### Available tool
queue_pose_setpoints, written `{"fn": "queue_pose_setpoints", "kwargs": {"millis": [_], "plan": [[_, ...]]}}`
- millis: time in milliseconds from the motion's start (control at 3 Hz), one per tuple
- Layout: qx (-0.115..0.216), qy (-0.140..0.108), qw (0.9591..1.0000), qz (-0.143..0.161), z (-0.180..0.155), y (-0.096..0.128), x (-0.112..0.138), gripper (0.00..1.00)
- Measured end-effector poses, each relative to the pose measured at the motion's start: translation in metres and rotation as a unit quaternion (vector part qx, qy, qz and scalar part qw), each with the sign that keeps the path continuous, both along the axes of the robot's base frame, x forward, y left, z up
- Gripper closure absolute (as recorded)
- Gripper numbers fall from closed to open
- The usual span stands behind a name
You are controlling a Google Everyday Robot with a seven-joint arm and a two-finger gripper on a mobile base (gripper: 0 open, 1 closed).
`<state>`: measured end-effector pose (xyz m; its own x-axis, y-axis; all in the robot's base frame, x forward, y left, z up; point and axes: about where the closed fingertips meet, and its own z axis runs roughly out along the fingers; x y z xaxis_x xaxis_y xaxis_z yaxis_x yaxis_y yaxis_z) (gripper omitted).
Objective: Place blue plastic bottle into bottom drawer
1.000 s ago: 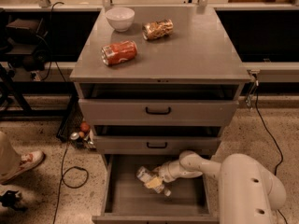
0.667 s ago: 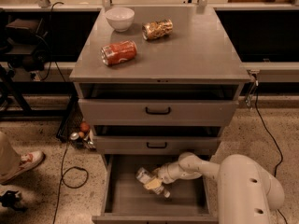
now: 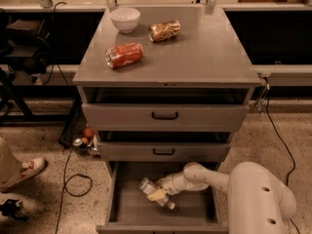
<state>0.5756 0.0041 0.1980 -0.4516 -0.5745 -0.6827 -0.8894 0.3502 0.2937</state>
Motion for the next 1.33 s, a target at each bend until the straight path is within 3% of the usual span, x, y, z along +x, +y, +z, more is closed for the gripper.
{"fn": "queue_pose_setpoints", "kwargs": {"millis": [667, 1000, 1333], "plan": [[0.006, 0.0, 1.0, 0.002, 0.001, 0.005, -0.005, 0.13], [0.008, 0.0, 1.0, 0.002, 0.003, 0.002, -0.007, 0.0], [0.012, -0.005, 0.9999, -0.005, 0.009, -0.009, -0.009, 0.0]]}}
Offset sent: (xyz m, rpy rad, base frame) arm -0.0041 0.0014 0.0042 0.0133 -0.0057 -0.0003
